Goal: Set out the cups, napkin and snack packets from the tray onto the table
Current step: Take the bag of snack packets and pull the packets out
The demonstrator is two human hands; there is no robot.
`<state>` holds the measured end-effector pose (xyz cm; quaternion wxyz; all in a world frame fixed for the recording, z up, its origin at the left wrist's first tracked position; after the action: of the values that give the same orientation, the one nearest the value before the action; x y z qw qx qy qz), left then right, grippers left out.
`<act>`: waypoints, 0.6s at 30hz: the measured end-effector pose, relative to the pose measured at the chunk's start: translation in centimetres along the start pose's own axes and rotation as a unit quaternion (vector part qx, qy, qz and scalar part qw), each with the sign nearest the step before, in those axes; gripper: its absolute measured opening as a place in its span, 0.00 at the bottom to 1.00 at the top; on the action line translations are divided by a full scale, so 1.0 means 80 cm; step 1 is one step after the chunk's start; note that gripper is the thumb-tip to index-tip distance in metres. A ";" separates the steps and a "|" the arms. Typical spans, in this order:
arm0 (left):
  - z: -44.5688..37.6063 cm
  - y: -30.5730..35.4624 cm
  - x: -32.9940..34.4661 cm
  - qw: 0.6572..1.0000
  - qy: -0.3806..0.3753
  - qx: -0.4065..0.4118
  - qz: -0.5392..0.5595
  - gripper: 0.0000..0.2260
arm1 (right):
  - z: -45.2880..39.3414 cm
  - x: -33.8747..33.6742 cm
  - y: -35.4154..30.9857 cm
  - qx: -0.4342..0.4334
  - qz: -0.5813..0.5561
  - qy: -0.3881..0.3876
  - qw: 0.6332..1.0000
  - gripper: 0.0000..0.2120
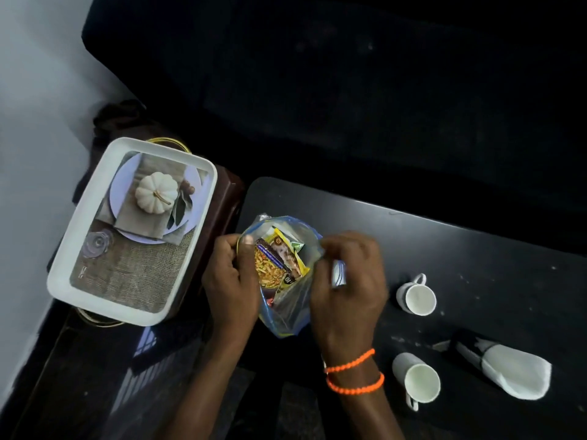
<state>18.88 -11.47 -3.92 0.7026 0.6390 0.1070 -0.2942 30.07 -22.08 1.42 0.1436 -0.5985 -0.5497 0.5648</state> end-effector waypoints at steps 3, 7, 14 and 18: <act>-0.004 0.000 -0.004 1.000 0.014 -0.004 -0.009 0.10 | 0.007 0.055 -0.006 0.061 -0.024 -0.216 0.974 0.10; -0.006 -0.005 -0.016 1.000 0.021 -0.005 -0.022 0.09 | 0.029 0.134 0.037 0.163 0.182 -0.452 0.858 0.22; -0.020 -0.026 -0.039 0.998 0.040 -0.040 -0.027 0.10 | 0.044 0.171 0.025 0.076 0.172 -0.479 0.857 0.13; -0.037 -0.038 -0.046 0.995 0.056 -0.085 -0.007 0.12 | 0.021 0.125 -0.019 0.050 0.106 -0.426 0.897 0.08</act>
<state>14.94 -7.66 -4.97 0.7450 0.5919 0.1752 -0.2529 25.48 -14.07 -3.07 -0.1351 -0.3478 -0.4627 0.8042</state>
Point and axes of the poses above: each hand's wrist, its own z-axis away from the middle knuckle, its own x-axis out of the palm, y = z × x, the point moved 2 cm from there along -z, towards the middle knuckle, and after that the axes turned 7 degrees about -x, right-handed, at the moved point
